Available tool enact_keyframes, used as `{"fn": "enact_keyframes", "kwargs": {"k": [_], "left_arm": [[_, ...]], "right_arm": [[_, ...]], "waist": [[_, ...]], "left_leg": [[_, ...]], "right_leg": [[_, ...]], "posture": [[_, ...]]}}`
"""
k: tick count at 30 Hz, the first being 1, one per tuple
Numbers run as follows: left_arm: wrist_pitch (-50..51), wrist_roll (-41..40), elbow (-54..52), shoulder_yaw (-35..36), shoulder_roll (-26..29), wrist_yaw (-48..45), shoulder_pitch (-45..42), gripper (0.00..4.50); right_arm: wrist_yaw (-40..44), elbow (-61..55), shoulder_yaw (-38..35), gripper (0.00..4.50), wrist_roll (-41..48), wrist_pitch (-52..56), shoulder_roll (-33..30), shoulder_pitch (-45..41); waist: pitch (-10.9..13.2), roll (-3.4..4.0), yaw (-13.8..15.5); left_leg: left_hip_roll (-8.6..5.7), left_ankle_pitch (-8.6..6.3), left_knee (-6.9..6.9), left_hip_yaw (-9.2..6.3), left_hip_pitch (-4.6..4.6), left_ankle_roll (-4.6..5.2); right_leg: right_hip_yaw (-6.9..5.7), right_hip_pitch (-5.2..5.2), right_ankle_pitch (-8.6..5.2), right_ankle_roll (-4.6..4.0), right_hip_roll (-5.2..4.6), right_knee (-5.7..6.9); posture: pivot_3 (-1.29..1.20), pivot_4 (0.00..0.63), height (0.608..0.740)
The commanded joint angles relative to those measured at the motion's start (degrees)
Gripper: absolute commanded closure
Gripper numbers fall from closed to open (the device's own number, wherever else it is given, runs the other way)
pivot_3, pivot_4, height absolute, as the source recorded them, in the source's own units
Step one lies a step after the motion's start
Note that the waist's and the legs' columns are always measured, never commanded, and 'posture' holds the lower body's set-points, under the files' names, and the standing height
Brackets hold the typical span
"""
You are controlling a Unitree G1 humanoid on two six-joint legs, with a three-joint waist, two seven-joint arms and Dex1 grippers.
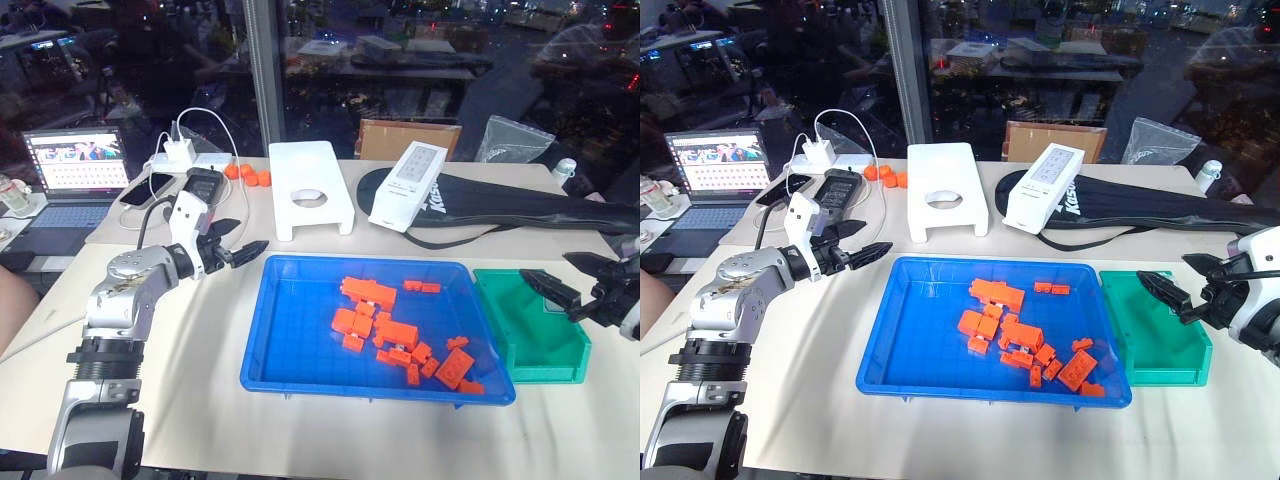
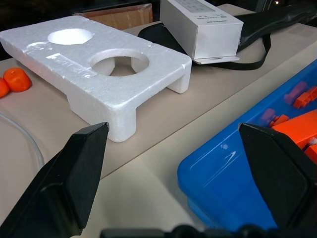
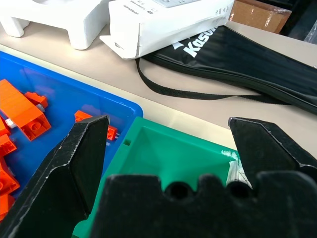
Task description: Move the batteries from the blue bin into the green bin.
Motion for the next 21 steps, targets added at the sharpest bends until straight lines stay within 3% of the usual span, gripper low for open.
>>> {"fn": "enact_keyframes", "kwargs": {"k": [1, 5, 10, 14, 21], "left_arm": [[-0.49, -1.04, -0.03, 0.16, 1.86, -3.91, -2.47, 0.0], [7.82, -9.08, -5.28, -2.83, 5.88, -18.69, -5.53, 0.0], [5.26, -5.2, -11.49, -12.94, 14.51, -33.48, -3.61, 0.0], [2.88, -2.77, -12.33, -15.67, 16.08, -35.33, -3.46, 0.0], [5.18, -4.46, -14.95, -14.36, 15.62, -34.61, -1.21, 0.0]], "right_arm": [[-0.05, -1.58, -2.55, 0.04, -0.09, 0.09, -1.54, 0.01], [4.31, -10.62, 2.52, 0.04, -0.19, 4.27, -9.88, 2.46], [4.84, -19.51, 14.46, 0.04, 6.57, 12.82, -16.38, -6.37], [1.87, -19.82, 29.04, 0.04, 5.28, 16.07, -12.81, -17.24], [-2.09, -16.5, 42.56, 0.04, 1.98, 21.46, -3.87, -24.03]], "waist": [[0.0, 0.0, 0.0], [0.09, 0.11, -0.01], [0.12, 0.2, -1.38], [0.26, 0.05, -1.41], [0.3, -0.02, -0.75]], "left_leg": [[0.0, 0.0, 0.0, 0.0, 0.0, 0.0], [-0.02, 0.0, 0.0, -0.01, -0.15, 0.0], [0.03, -0.01, -0.13, -0.01, -0.02, -0.01], [0.06, 0.0, -0.21, -0.08, -0.01, 0.0], [0.06, 0.0, -0.08, -0.09, -0.5, 0.02]], "right_leg": [[0.0, 0.0, 0.0, 0.0, 0.0, 0.0], [0.0, -0.16, -0.01, -0.01, 0.0, 0.01], [0.04, -0.16, -0.08, -0.11, 0.04, 0.03], [-0.04, -0.23, -0.16, -0.25, 0.05, 0.03], [-0.05, -0.63, -0.04, -0.43, 0.04, 0.1]], "posture": [[0.0, 0.15, 0.712], [0.0, 0.15, 0.712], [0.0, 0.15, 0.712], [0.0, 0.15, 0.712], [0.0, 0.15, 0.712]]}}
